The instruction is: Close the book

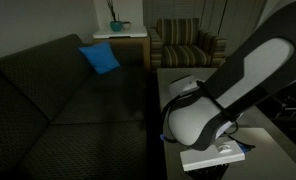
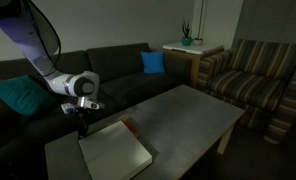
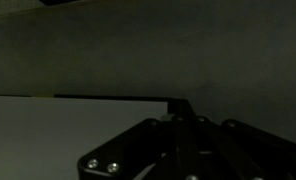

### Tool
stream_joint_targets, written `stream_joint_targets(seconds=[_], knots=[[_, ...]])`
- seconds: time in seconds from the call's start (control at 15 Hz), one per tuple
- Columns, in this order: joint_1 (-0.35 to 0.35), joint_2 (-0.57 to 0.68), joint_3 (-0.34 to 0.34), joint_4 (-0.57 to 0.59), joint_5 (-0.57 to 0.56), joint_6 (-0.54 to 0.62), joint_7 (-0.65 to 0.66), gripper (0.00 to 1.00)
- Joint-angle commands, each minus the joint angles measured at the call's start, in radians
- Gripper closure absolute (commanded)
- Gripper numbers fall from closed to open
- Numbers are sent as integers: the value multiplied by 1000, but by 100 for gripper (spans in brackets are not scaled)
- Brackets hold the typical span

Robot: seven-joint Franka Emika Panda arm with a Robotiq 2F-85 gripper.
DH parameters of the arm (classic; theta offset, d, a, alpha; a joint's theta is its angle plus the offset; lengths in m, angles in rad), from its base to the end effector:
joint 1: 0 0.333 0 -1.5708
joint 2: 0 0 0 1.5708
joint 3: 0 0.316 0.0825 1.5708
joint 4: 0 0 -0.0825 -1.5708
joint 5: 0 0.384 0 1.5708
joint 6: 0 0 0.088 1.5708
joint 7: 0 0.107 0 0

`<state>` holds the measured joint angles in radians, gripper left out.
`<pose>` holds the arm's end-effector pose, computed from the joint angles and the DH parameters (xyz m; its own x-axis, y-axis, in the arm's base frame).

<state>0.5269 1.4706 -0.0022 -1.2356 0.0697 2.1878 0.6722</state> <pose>0.5032 0.2943 -0.1674 0.8812 -0.2437 -0.4050 -0.1302 -0.9489 0.2876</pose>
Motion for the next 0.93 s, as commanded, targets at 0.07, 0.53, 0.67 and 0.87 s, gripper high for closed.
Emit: stream_joint_targets(seconds=[0.07,0.53,0.67,0.87], knots=[[25,0,-32,11,-64,-19,72,100],[19,0,-39,13,-100,-22,118,100],[15,0,-44,15,-104,-25,119,100],[13,0,-56,26,-114,-36,119,100]])
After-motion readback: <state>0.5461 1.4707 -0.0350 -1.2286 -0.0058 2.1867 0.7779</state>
